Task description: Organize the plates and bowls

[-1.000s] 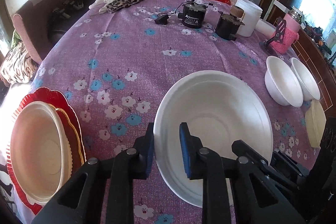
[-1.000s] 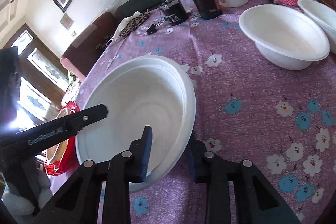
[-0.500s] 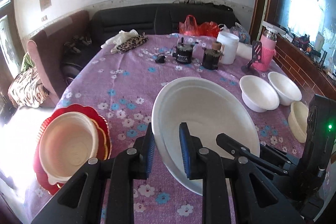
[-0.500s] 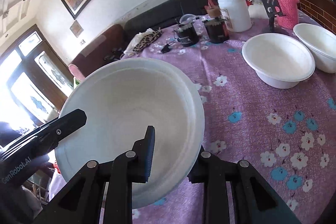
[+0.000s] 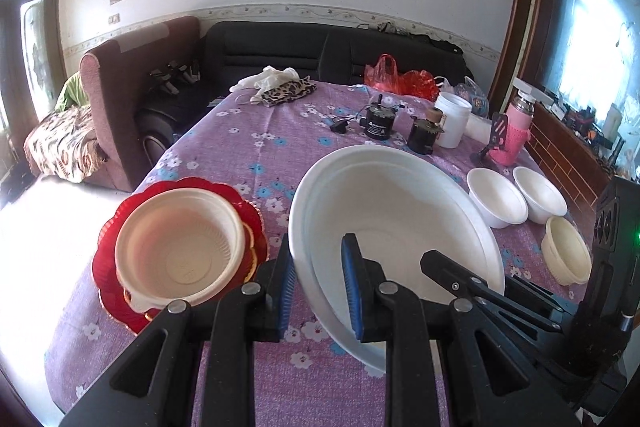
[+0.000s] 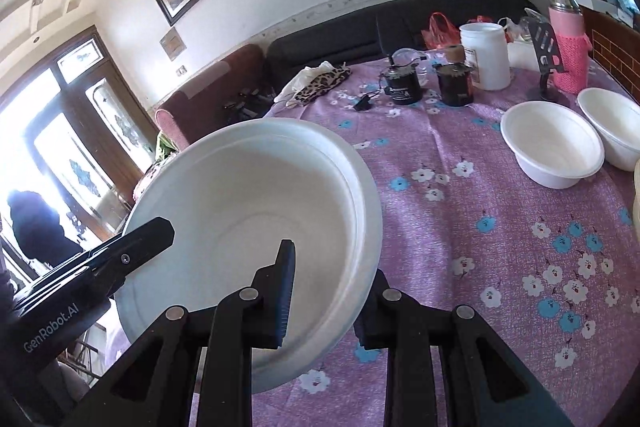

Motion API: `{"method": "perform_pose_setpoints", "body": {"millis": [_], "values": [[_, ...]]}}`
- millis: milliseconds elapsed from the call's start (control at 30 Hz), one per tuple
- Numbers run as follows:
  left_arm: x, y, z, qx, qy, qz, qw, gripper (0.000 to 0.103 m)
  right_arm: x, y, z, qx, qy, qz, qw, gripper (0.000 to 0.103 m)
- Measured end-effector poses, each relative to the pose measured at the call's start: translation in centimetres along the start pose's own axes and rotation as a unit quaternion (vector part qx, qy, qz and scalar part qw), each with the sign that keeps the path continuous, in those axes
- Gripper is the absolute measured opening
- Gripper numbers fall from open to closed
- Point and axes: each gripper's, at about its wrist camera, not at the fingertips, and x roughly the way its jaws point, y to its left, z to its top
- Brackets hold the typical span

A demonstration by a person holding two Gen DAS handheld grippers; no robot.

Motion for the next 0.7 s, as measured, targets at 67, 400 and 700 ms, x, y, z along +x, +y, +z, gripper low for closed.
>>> {"method": "perform_pose_setpoints", "body": {"millis": [67,400,700], "values": [[-0.3,1.0,-0.3,-0.013,0.0,0.0,0.9999,0.022,0.1,0.9,-0.1,-0.01,0.002,-0.001,1.0,0.027],[-0.7,5.4,-0.7,-0.057,-0.002,0.007,0.9984,0.022,1.9,4.5,0.2,-0.039,0.018,0.003,0.999,0.028],[-1.5,10.5,1.9,-0.063,-0.029,0.036,0.9969,0.022,4.9,10.1,2.7,-0.075,0.026,0.018,0.997,0.028]]}}
